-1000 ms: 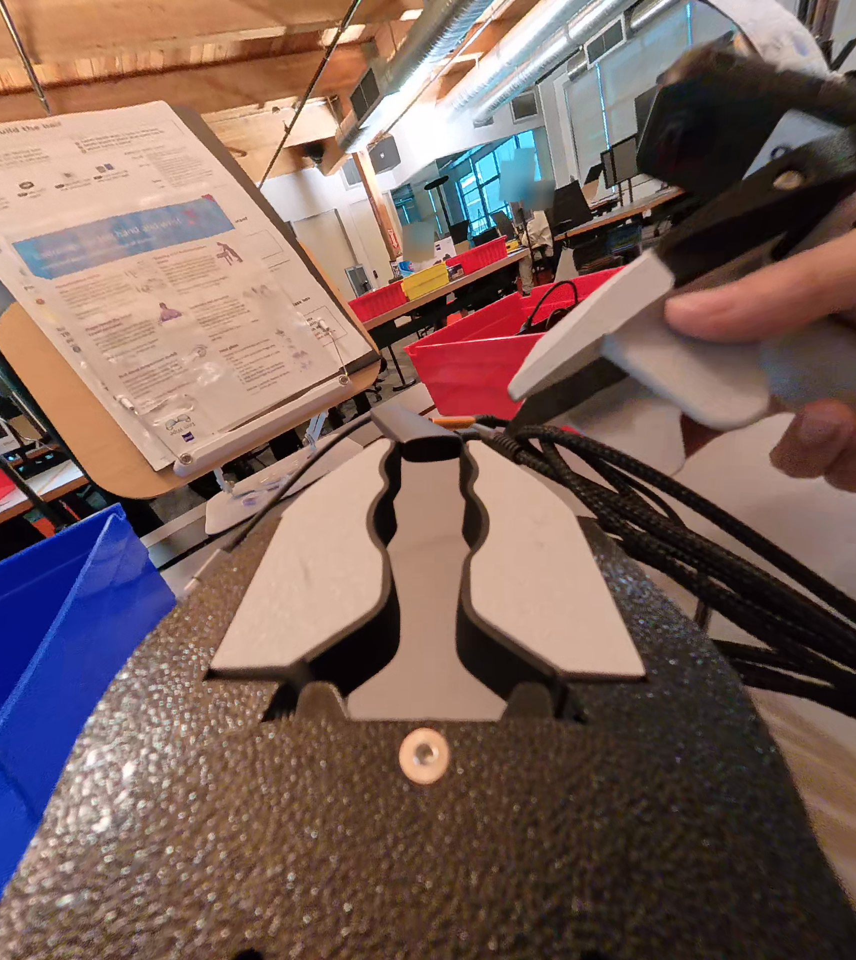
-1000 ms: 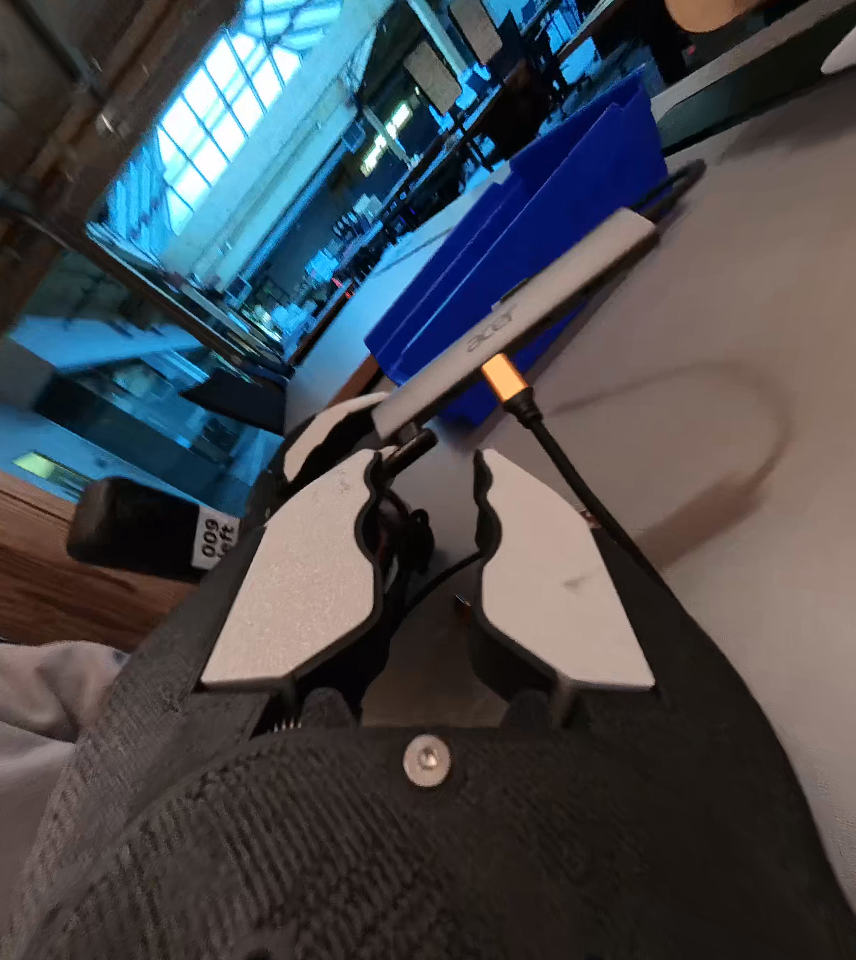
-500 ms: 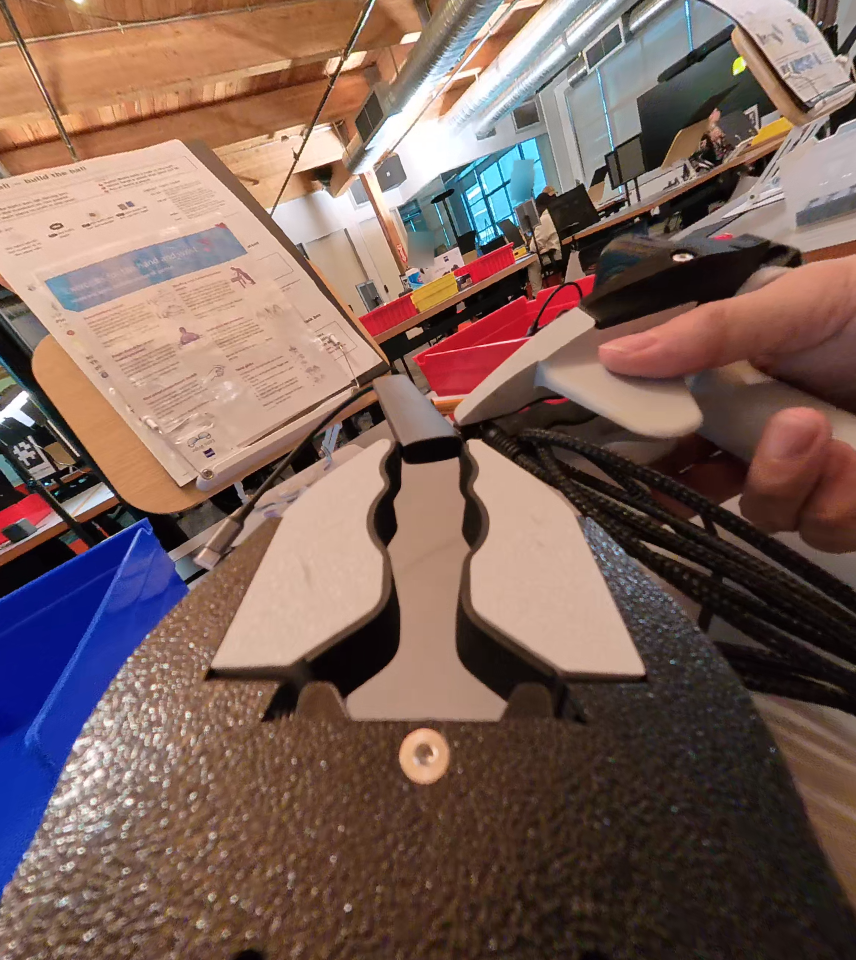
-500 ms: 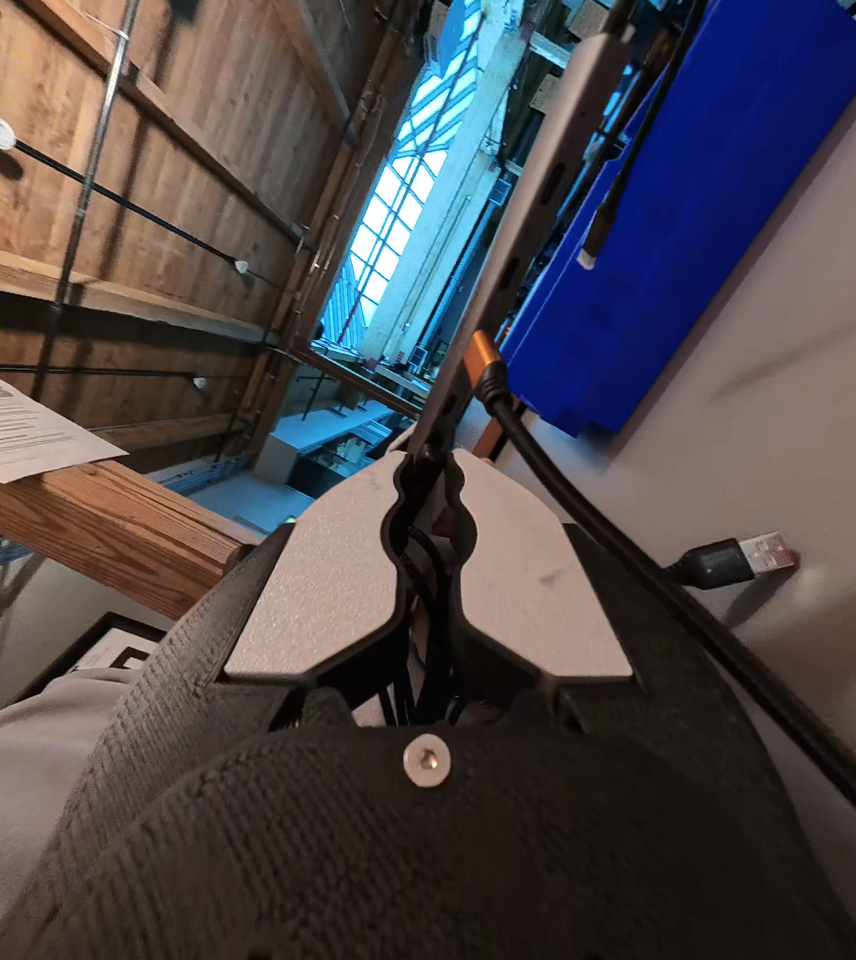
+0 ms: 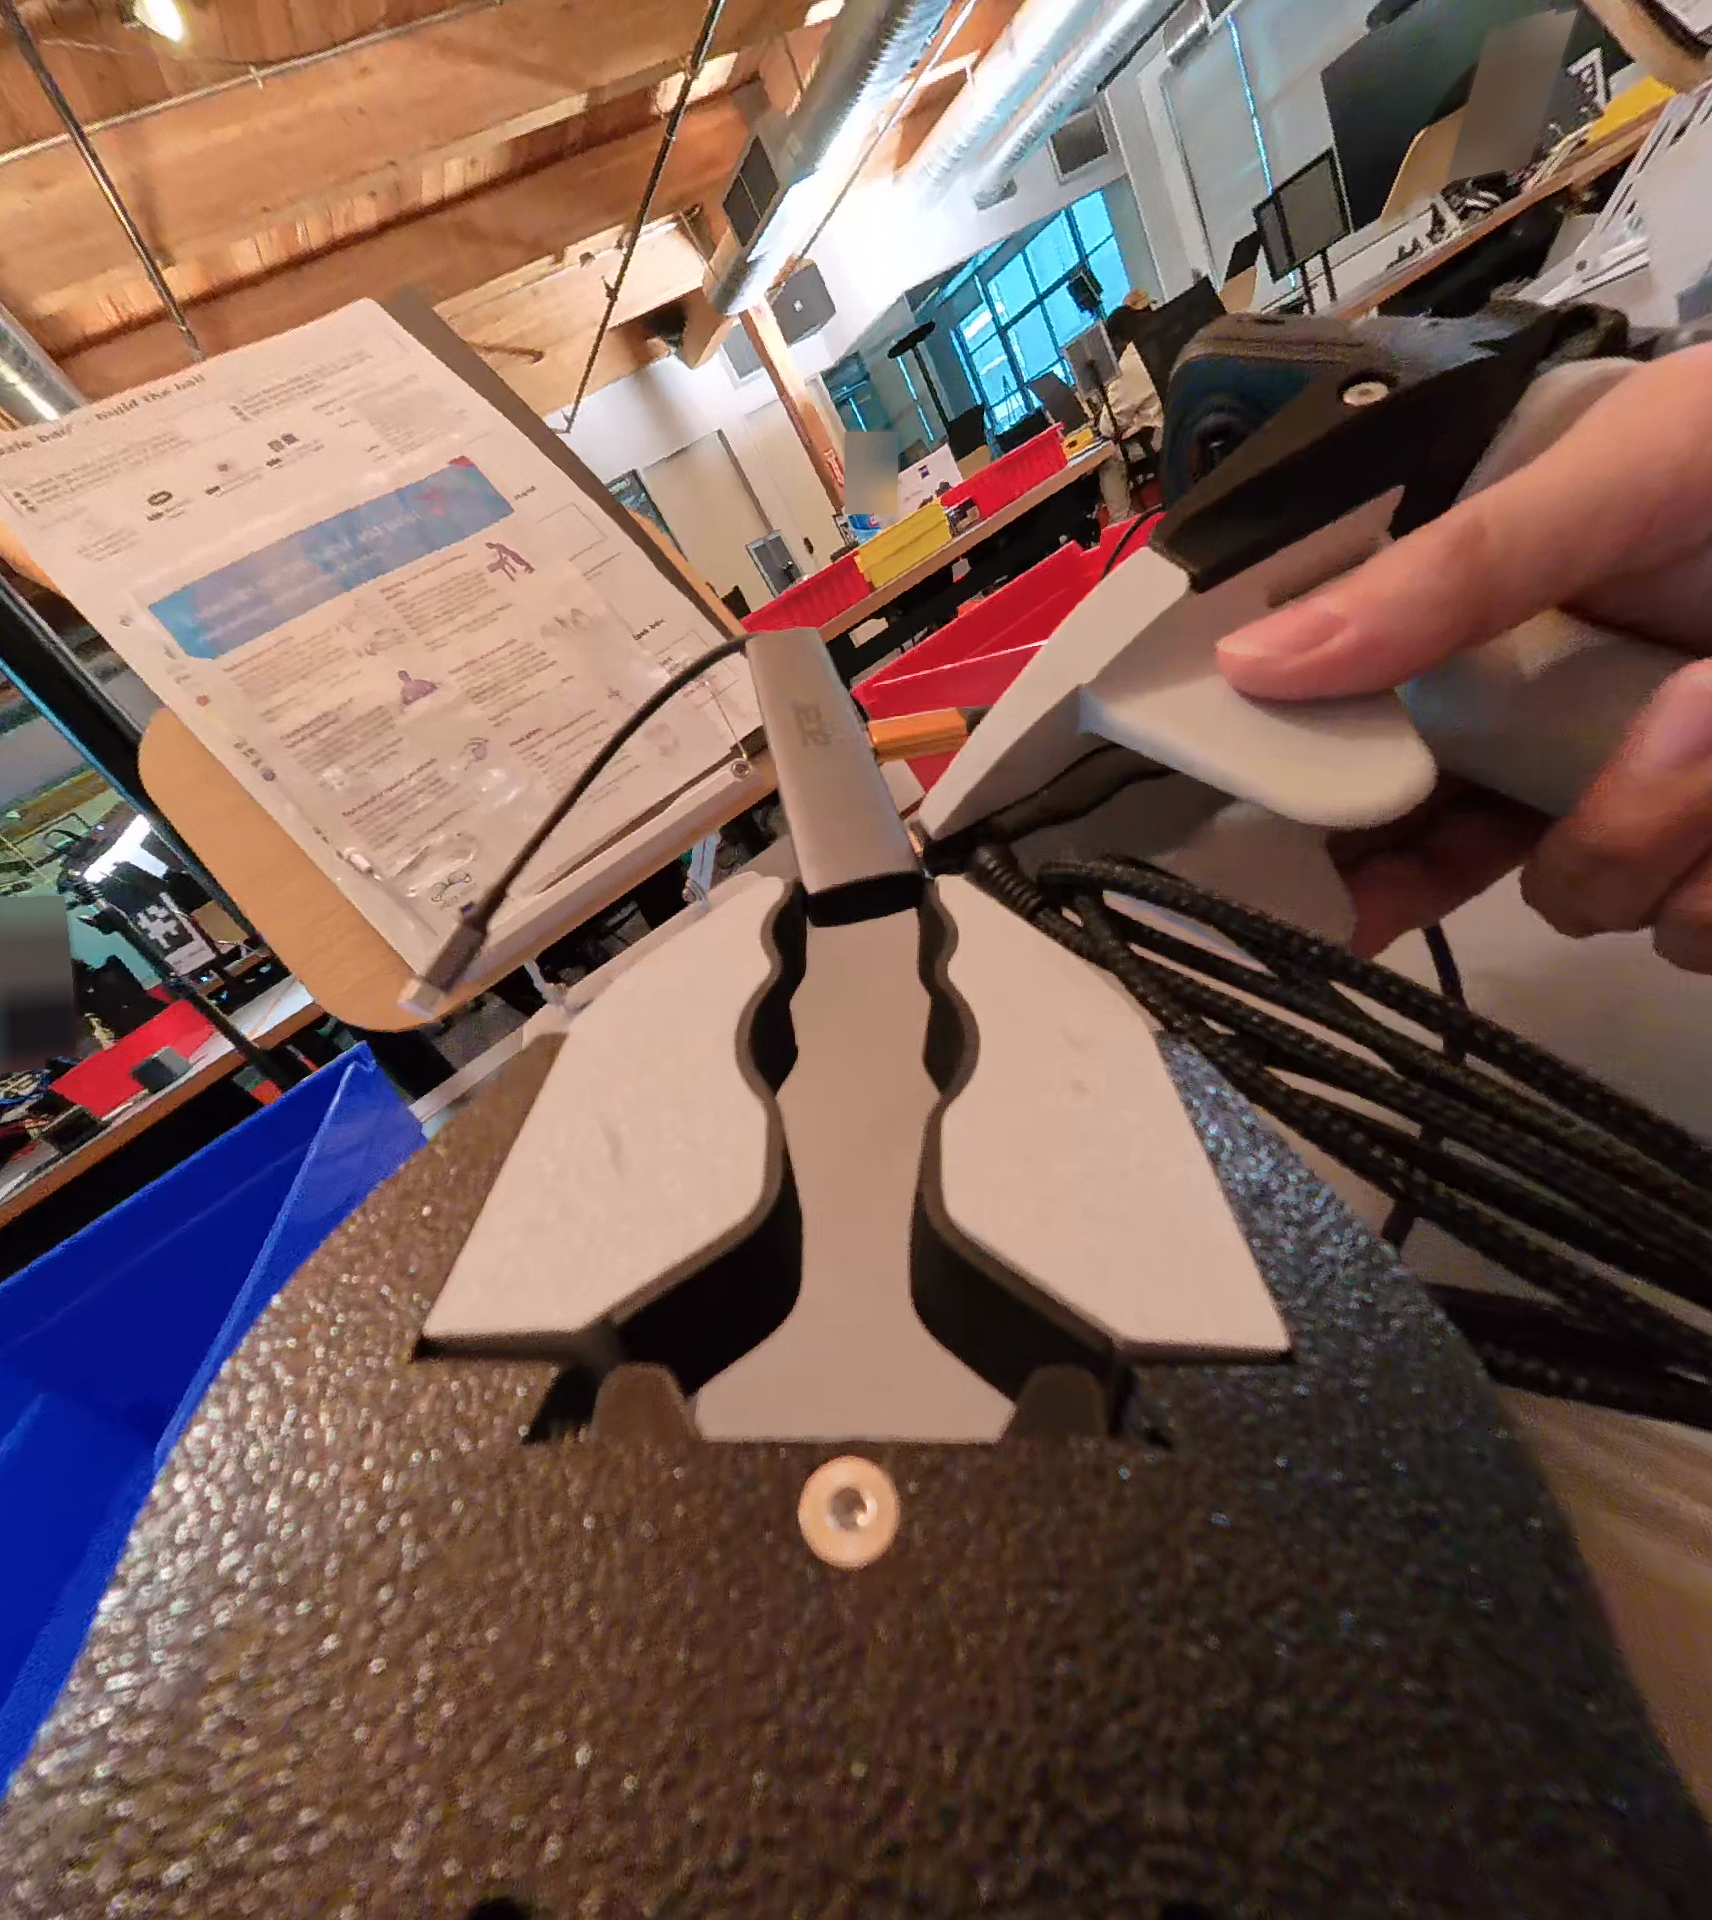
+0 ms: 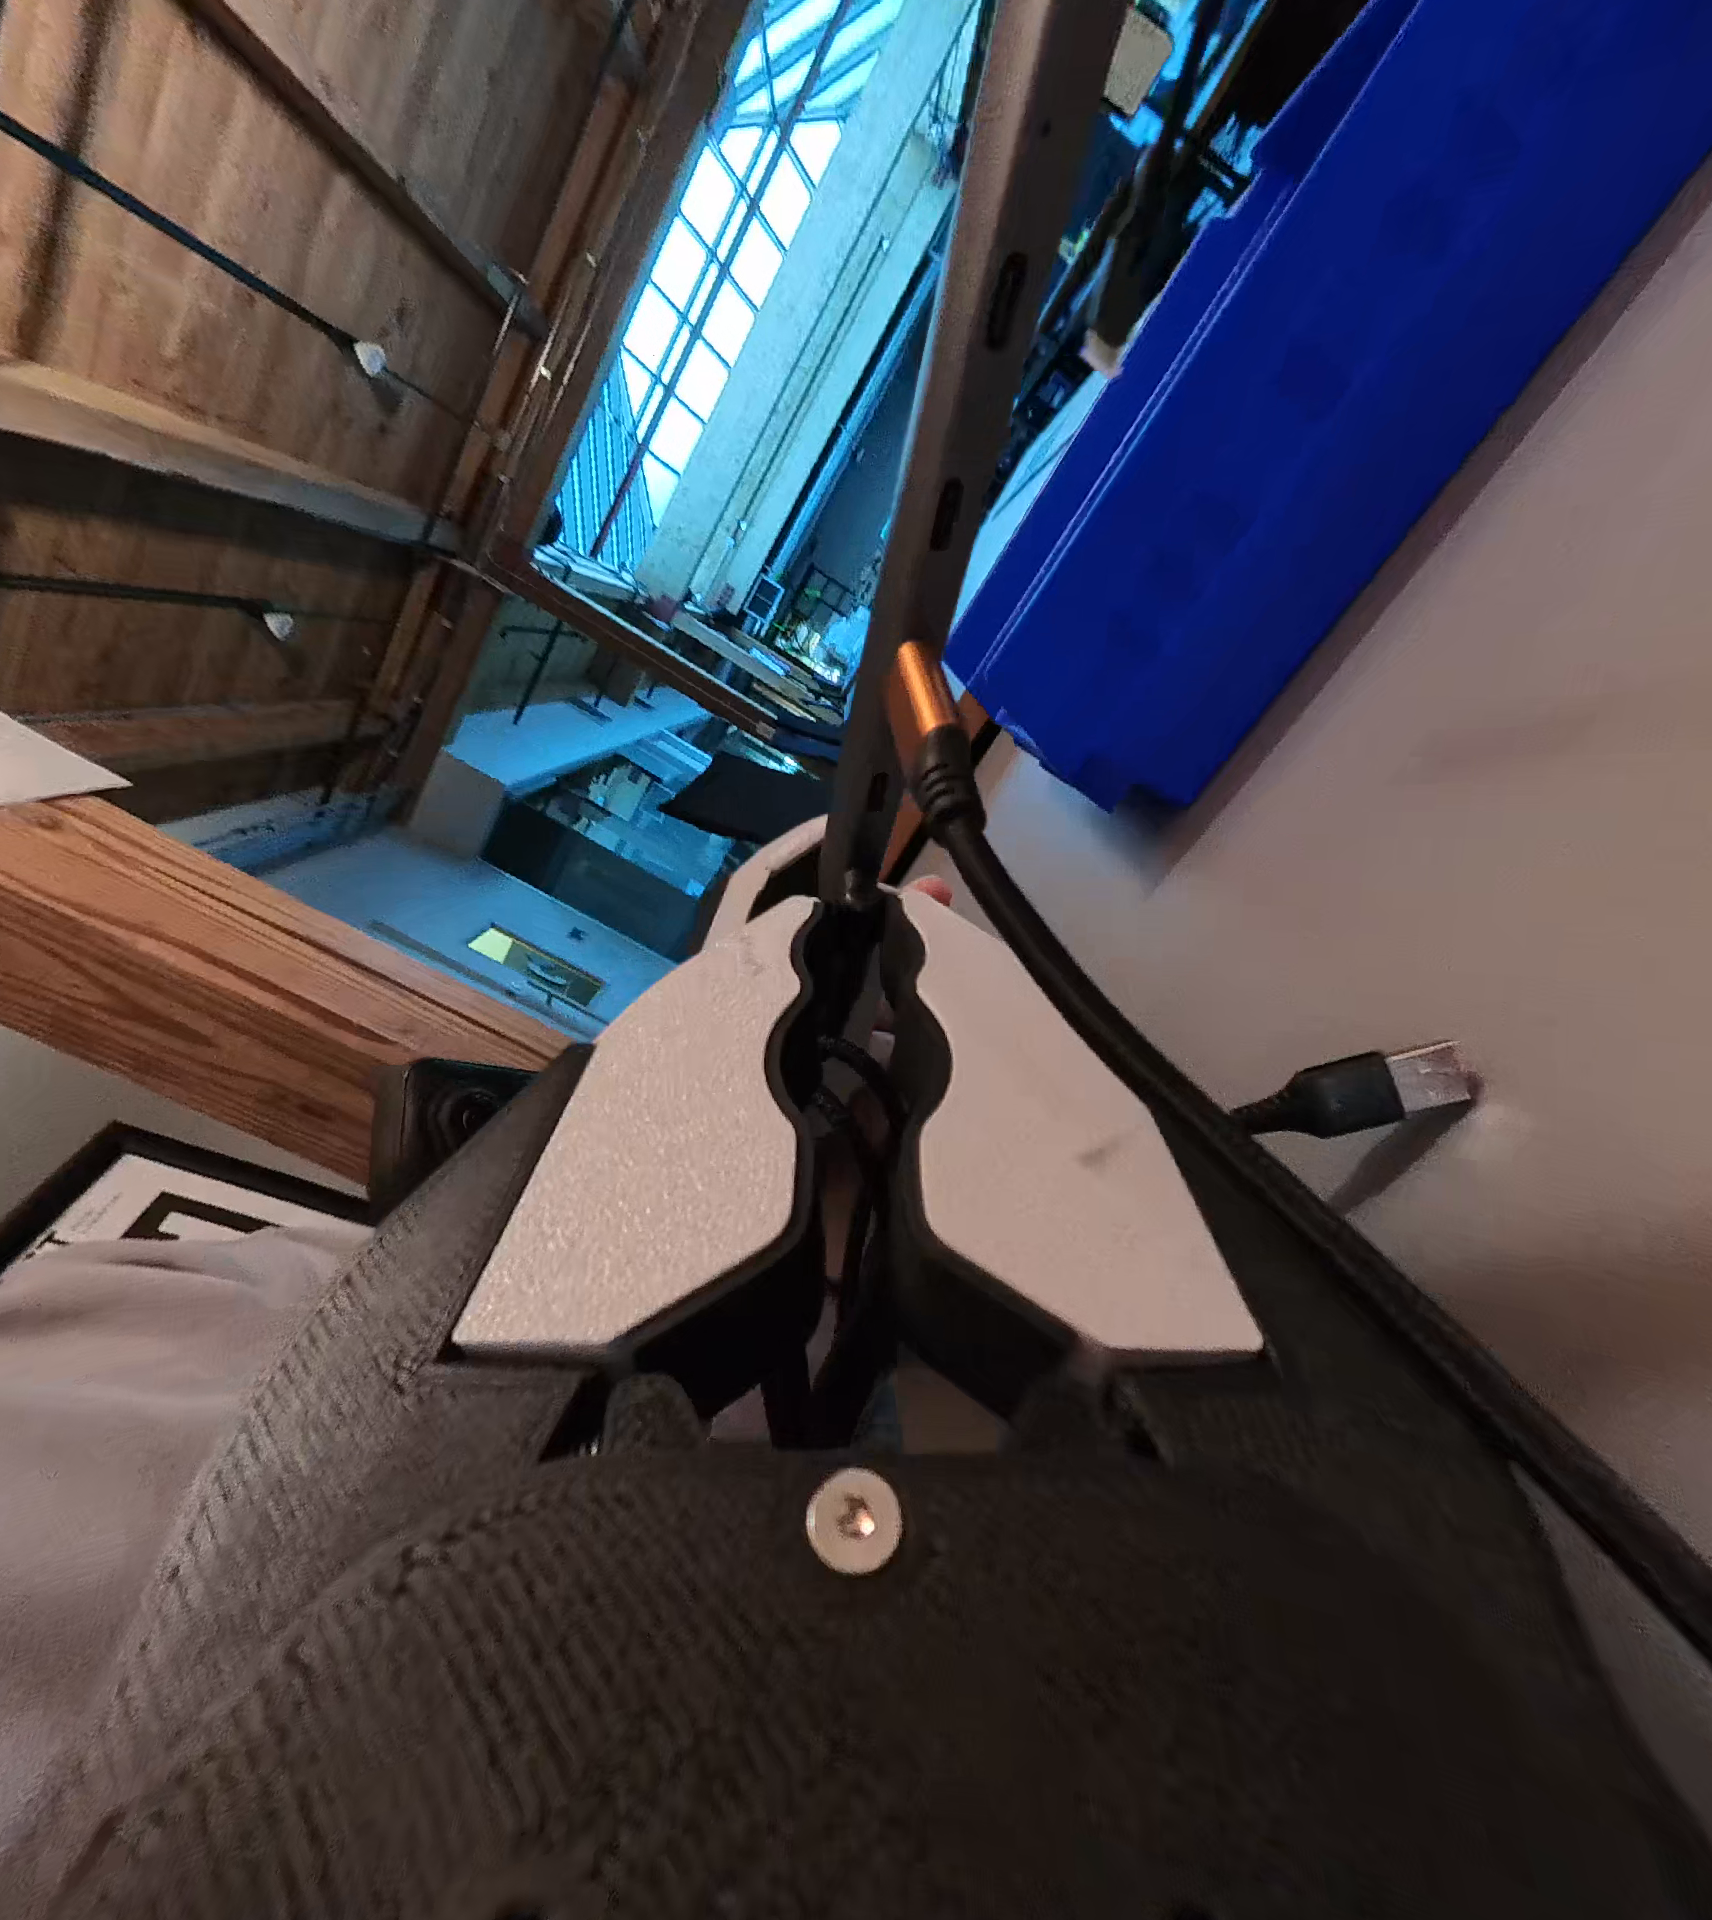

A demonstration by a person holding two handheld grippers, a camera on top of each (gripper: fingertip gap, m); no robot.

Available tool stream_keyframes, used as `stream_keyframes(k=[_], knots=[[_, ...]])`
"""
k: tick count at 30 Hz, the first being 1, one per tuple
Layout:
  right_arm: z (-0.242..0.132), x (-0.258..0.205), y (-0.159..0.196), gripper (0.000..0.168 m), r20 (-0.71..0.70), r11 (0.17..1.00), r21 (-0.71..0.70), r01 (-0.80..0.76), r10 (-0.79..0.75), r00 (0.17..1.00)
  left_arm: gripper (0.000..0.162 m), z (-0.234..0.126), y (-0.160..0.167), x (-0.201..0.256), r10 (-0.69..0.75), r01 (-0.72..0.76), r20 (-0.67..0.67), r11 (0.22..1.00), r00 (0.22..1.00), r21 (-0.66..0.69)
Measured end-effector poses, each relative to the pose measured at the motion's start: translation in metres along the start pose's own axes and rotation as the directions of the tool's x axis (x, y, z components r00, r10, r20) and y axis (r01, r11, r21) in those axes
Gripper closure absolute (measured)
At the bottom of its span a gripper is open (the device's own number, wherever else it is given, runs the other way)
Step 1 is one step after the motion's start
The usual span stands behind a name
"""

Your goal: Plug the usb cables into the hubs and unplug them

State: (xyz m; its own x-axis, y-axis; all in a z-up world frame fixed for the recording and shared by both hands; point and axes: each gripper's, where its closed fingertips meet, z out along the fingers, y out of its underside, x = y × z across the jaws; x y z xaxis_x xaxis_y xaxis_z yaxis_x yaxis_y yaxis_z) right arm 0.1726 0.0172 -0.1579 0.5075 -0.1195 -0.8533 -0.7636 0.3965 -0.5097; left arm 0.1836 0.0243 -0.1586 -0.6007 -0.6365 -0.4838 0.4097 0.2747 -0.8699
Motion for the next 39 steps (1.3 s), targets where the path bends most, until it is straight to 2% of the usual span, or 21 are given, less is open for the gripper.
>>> stream_keyframes(k=[8, 14, 19, 28, 39], knots=[[-0.024, 0.007, 0.005, 0.158, -0.037, 0.999, -0.038, 0.018, -0.02, 0.999, 0.141, 0.009, 0.002, 0.024, -0.062, 0.06, -0.071, 0.998, 0.996, -0.024], [-0.037, 0.012, 0.001, 0.159, -0.068, 0.999, 0.032, 0.006, -0.004, 0.998, 0.141, 0.018, 0.004, 0.036, -0.124, 0.122, -0.062, 0.992, 0.99, -0.034], [-0.046, 0.016, -0.01, 0.156, -0.072, 0.988, 0.151, -0.02, 0.031, 0.997, 0.141, 0.031, 0.004, 0.041, -0.172, 0.169, -0.065, 0.984, 0.983, -0.049], [-0.045, 0.022, -0.018, 0.16, -0.112, 0.989, 0.142, 0.038, -0.022, 0.993, 0.141, 0.039, 0.008, 0.038, -0.254, 0.247, -0.085, 0.966, 0.964, -0.079], [-0.051, 0.024, -0.018, 0.158, -0.134, 0.987, 0.156, 0.042, -0.021, 0.991, 0.141, 0.042, 0.008, 0.043, -0.196, 0.189, -0.087, 0.979, 0.977, -0.078]])
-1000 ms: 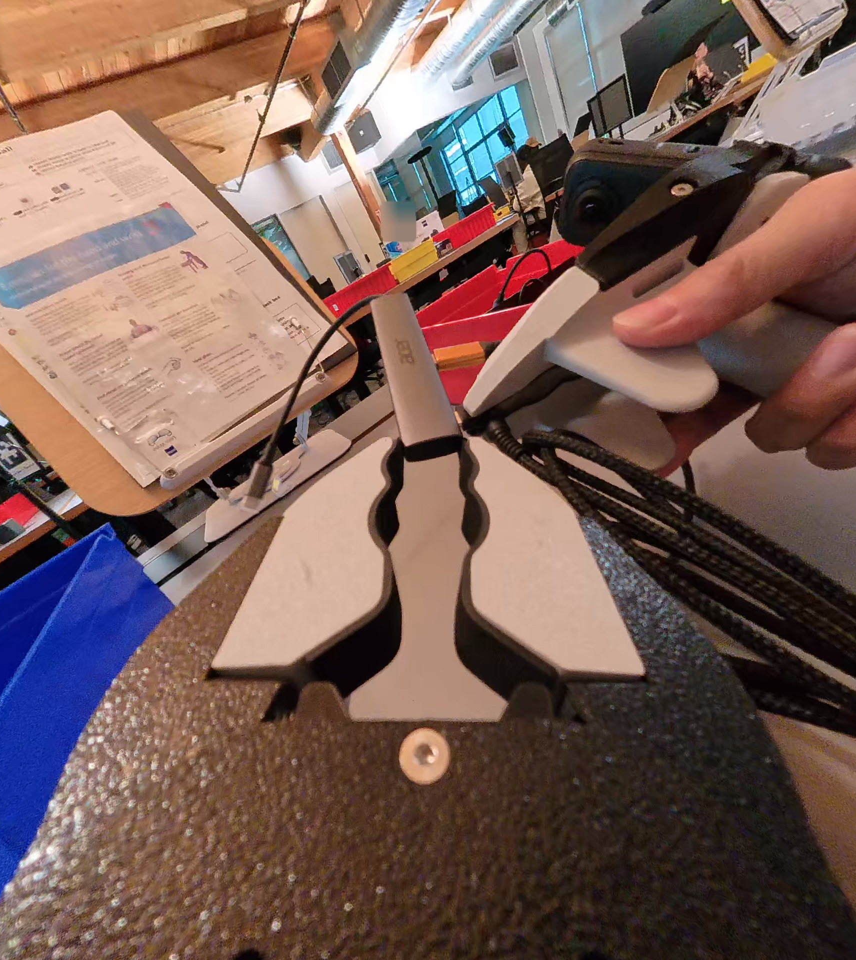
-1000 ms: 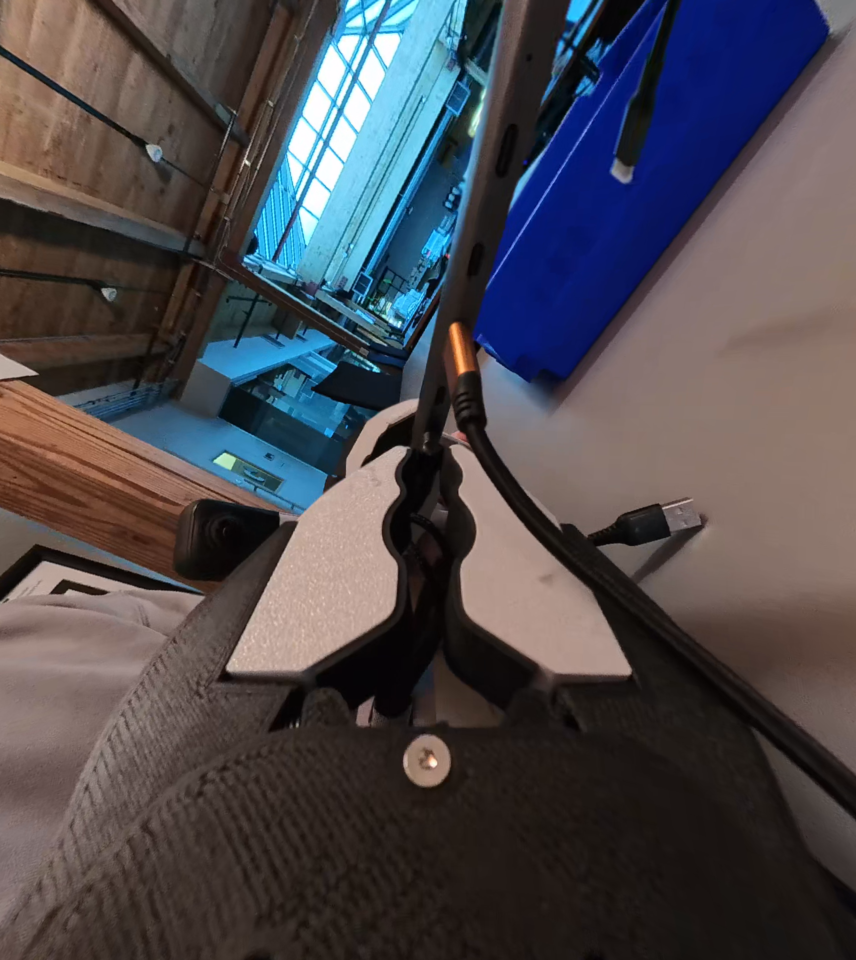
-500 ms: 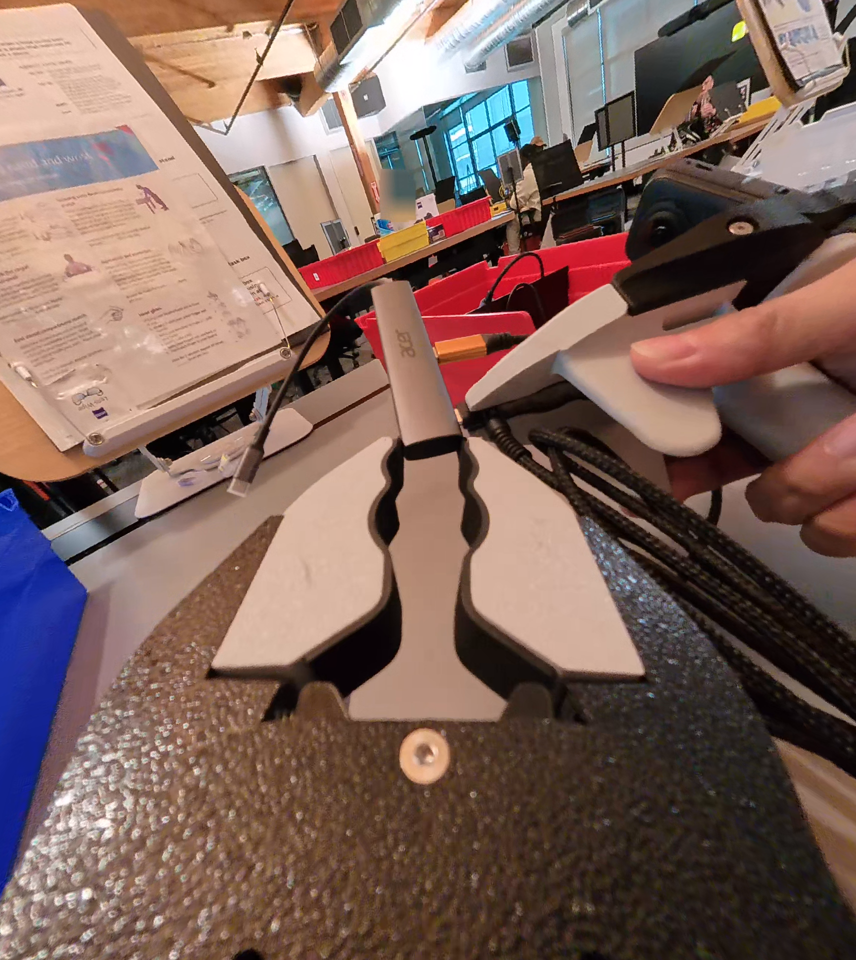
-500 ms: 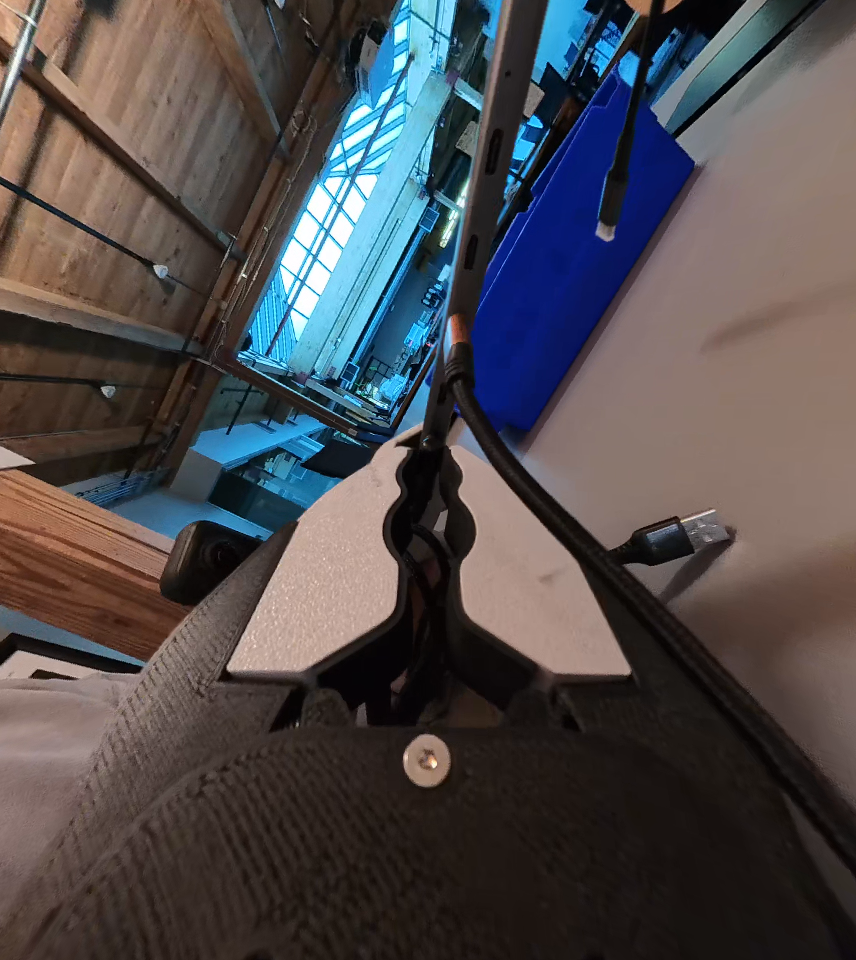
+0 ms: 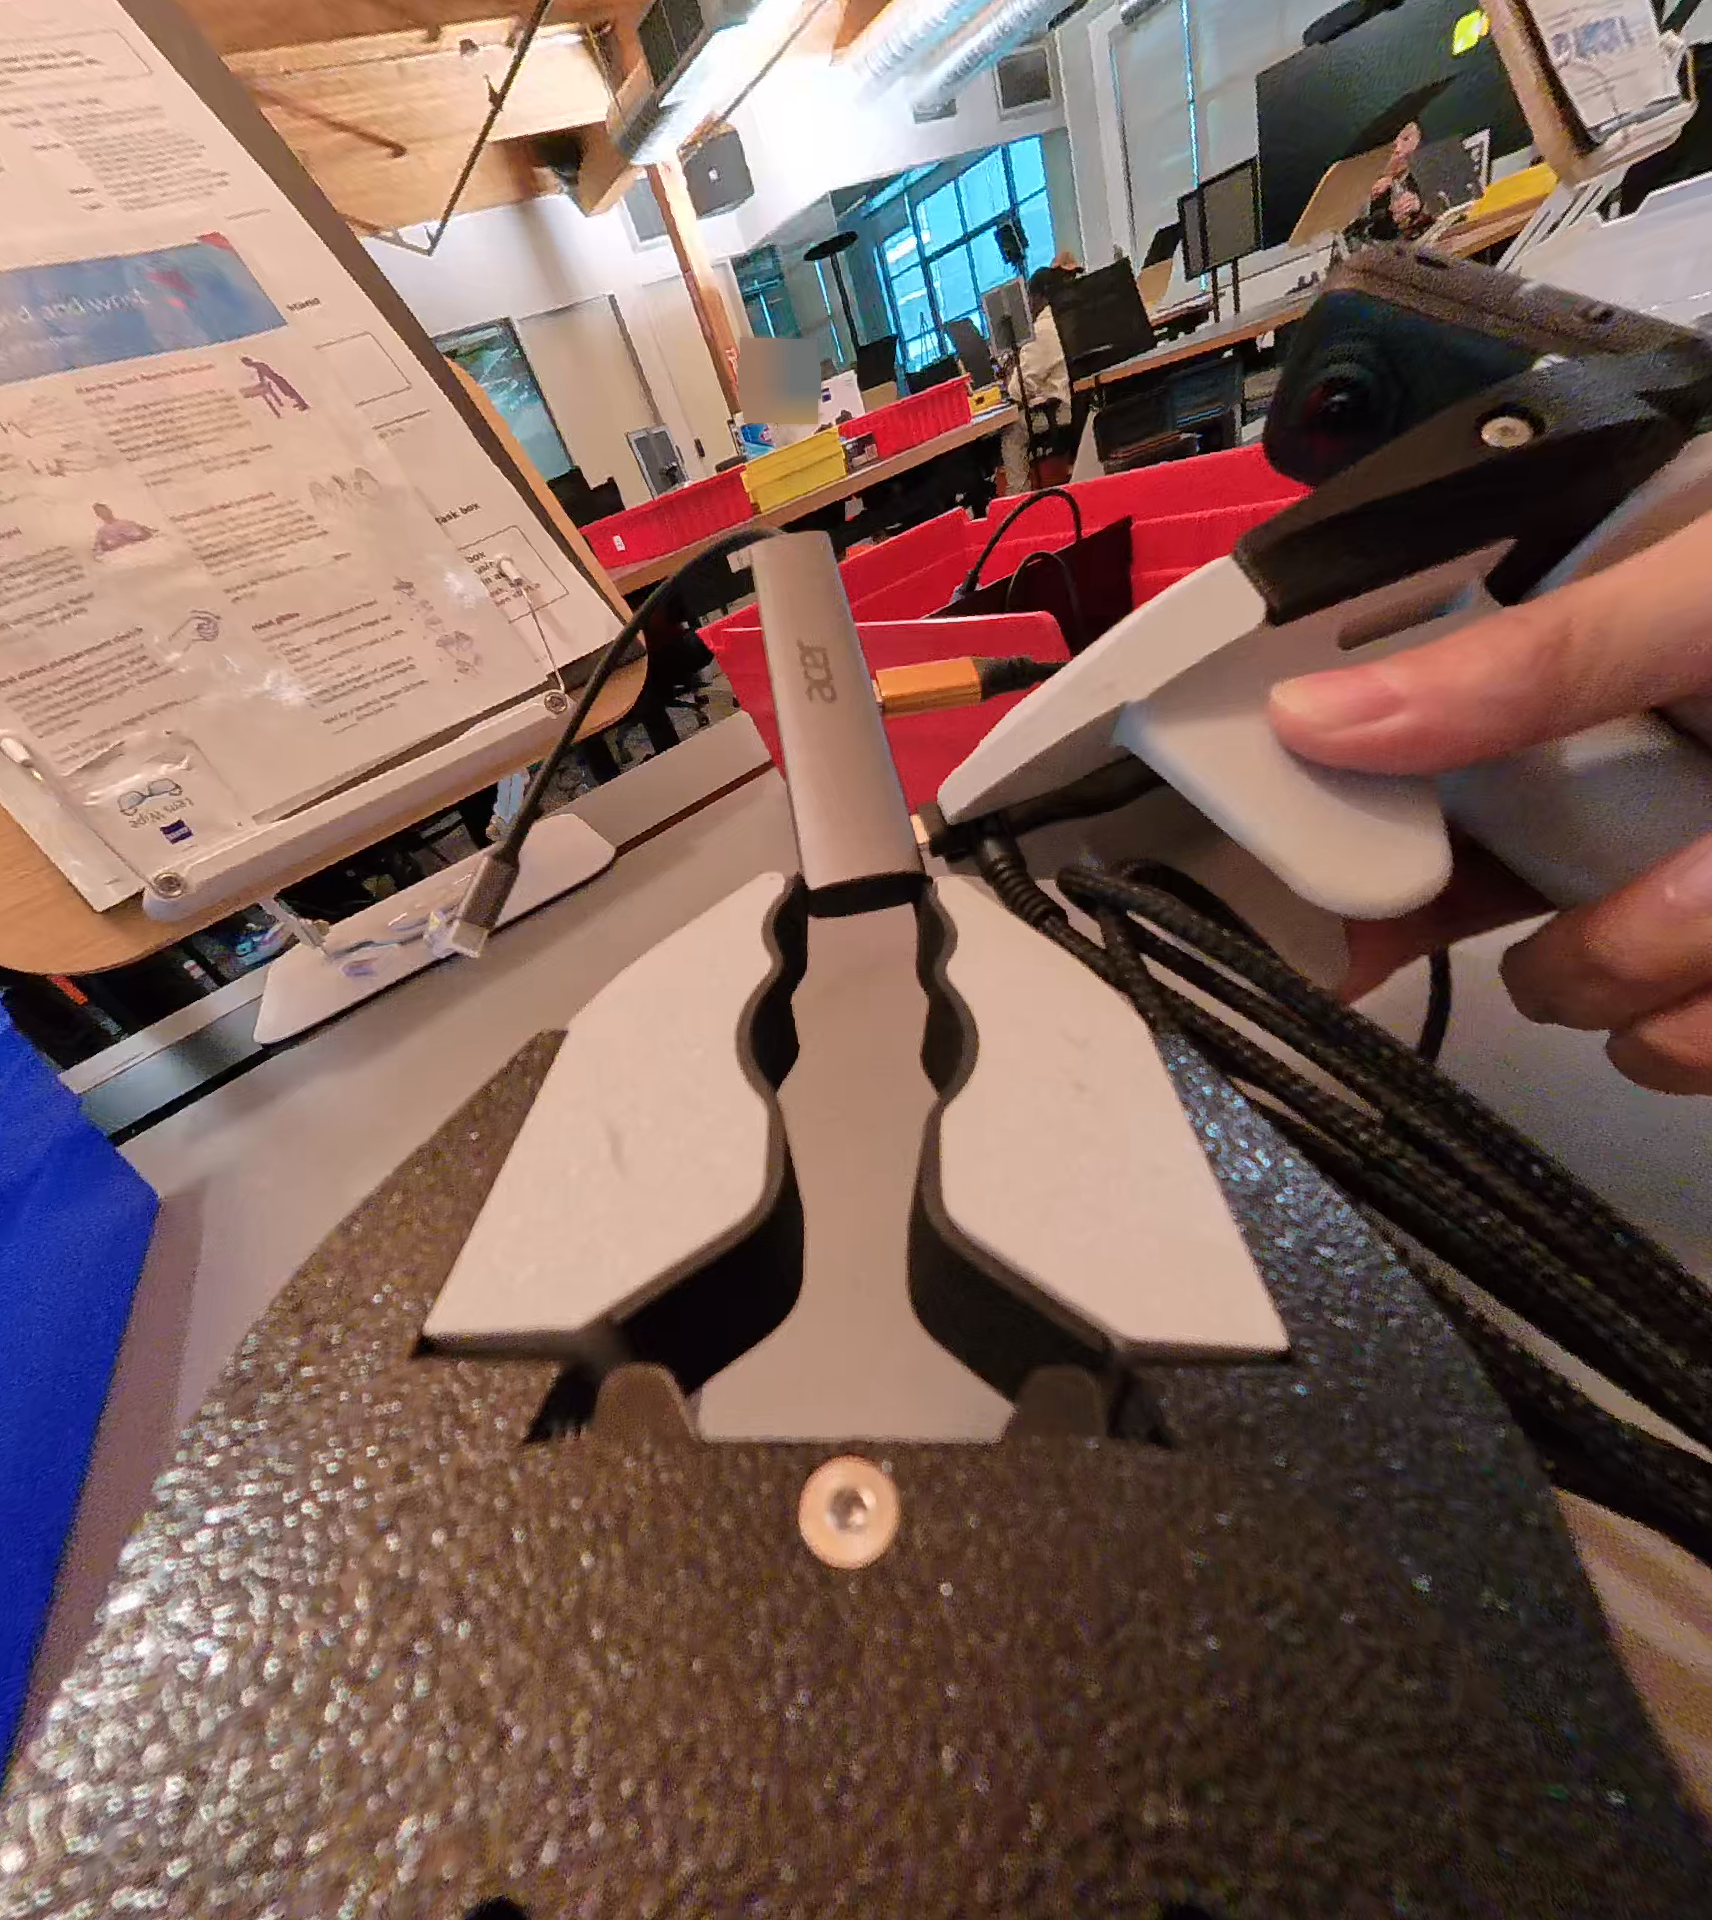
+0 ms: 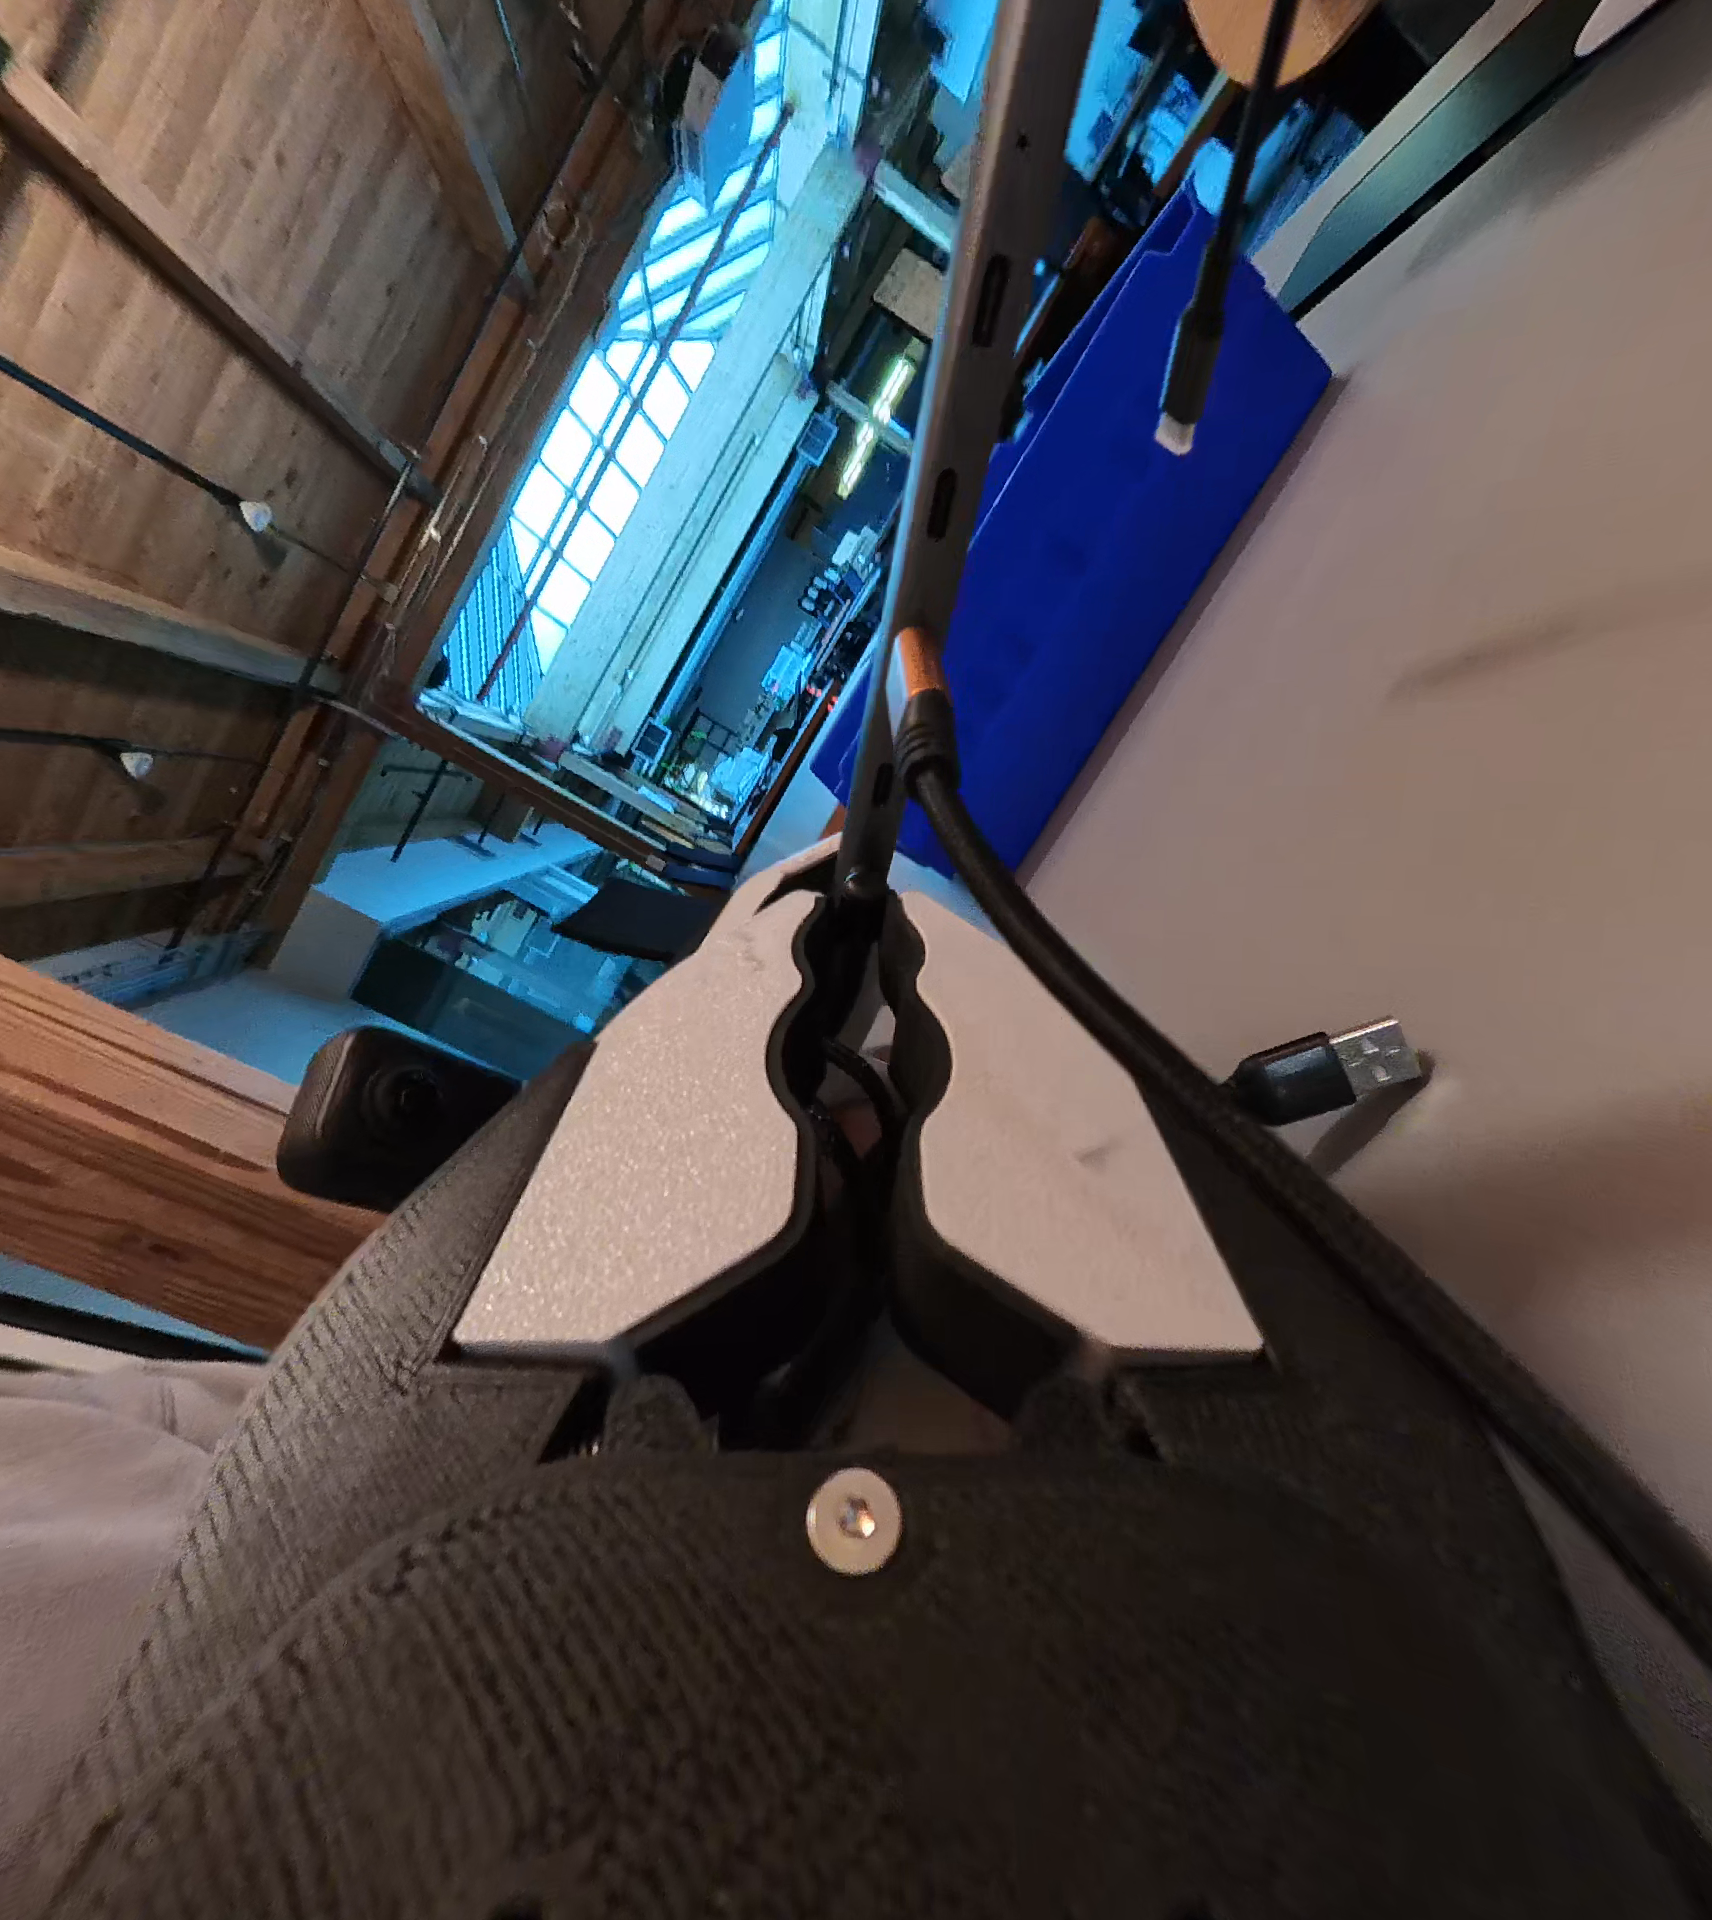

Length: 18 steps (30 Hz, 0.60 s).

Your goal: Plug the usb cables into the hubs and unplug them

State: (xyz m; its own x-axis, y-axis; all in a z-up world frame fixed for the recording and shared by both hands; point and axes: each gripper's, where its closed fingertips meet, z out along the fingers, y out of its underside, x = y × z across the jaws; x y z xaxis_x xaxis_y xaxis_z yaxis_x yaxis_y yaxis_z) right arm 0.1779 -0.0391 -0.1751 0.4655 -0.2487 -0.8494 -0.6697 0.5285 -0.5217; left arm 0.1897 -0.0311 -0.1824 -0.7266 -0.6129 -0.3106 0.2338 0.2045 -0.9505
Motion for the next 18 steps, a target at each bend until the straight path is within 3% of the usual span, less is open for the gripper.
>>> stream_keyframes(k=[6, 10, 18], knots=[[0.0042, -0.0009, -0.0027, 0.158, -0.041, 0.998, 0.046, 0.035, -0.033, 0.999, 0.141, 0.0001, -0.0001, -0.0039, -0.015, 0.015, 0.018, 1.0, 1.0, 0.002], [0.001, -0.0014, -0.0021, 0.156, -0.114, 0.982, -0.068, 0.178, -0.185, 0.976, 0.141, 0.0008, -0.0014, -0.0019, 0.003, -0.003, 0.015, 1.0, 1.0, 0.013], [0.0017, 0.0005, -0.0015, 0.158, -0.062, 0.995, -0.026, 0.093, -0.095, 0.994, 0.141, 0.0014, -0.0008, -0.0027, -0.001, 0.001, 0.021, 1.0, 1.0, 0.006]])
